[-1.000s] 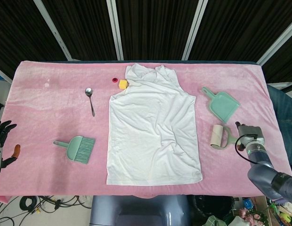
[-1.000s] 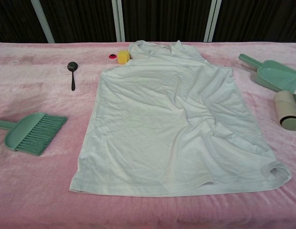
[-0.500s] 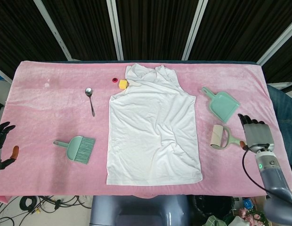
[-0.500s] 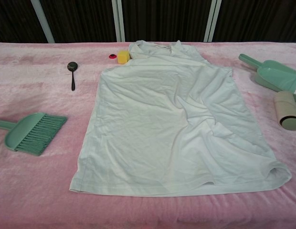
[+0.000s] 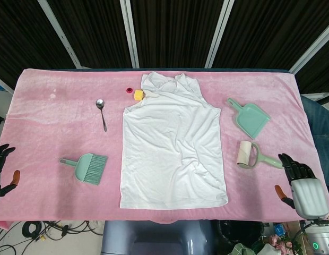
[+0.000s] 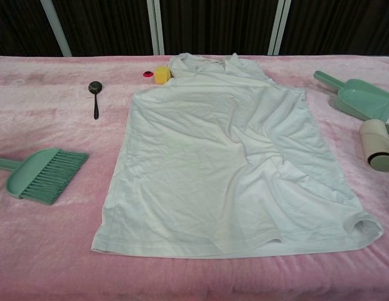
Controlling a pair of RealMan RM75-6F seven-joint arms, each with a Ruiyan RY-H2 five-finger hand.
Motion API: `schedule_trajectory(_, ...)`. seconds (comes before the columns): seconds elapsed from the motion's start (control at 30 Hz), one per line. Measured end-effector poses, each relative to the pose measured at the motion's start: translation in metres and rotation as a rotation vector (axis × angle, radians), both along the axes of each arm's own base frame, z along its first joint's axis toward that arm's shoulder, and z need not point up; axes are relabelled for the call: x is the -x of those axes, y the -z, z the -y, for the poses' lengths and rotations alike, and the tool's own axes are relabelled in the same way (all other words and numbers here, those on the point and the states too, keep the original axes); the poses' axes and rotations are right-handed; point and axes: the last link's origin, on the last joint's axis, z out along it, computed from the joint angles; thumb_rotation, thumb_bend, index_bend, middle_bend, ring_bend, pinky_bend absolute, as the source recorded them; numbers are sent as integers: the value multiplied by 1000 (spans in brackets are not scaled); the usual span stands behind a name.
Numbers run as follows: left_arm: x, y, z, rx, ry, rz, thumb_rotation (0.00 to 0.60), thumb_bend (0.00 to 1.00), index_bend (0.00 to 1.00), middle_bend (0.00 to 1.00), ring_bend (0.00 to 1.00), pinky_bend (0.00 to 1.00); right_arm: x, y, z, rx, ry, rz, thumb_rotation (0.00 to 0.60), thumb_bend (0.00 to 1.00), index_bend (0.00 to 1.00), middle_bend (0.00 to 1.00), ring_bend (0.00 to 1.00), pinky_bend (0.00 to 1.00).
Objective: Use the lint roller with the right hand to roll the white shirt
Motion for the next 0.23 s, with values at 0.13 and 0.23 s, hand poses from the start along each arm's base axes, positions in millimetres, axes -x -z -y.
schedule_trajectory(0.13,-3,0,1,3,13,-2,600,424,179,130,58,29,5,4,1,17,2,15,600,209,0,102,209,237)
schedule_trajectory(0.23,-6,1,3,14,26,-4,600,424,179,130,57,29,8,5,4,20,17,9,600,209,0,102,209,236)
